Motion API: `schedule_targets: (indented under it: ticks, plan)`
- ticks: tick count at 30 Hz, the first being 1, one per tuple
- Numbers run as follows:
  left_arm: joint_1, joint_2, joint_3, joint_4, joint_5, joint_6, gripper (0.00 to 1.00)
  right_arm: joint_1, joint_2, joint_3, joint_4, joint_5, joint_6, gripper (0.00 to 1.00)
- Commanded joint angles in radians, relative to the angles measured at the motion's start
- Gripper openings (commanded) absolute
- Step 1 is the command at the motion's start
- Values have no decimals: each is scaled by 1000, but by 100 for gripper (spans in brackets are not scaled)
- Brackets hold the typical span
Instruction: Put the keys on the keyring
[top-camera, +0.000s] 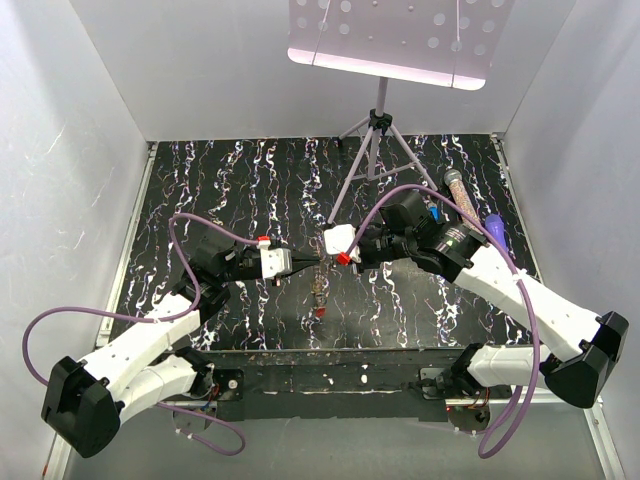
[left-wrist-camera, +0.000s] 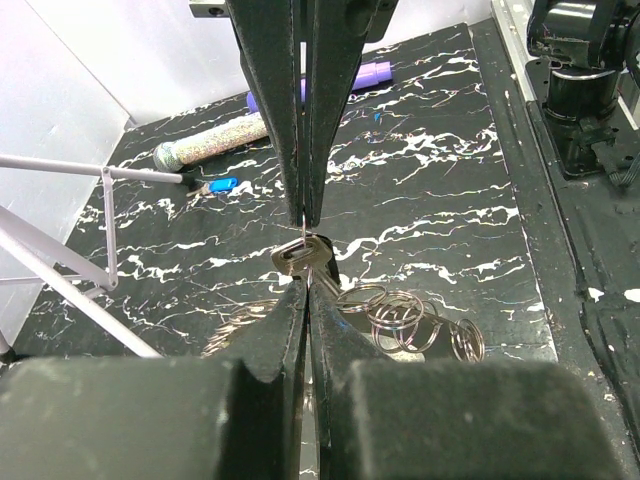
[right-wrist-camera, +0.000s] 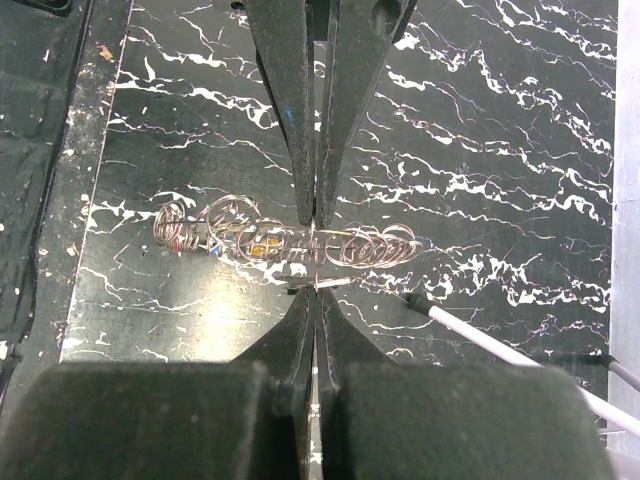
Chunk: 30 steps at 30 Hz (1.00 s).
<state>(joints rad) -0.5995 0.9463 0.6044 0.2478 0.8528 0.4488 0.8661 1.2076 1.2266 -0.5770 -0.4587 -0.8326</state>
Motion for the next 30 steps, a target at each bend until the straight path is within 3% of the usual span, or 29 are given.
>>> schedule_targets:
  ticks: [1,30]
  plan:
    - [-5,-6,37,42,3,-9,0,1,-22,-9,12,-12,23,1]
    - [-5,-9,24,62,26,7,0,1,-5,-7,39,-23,21,1]
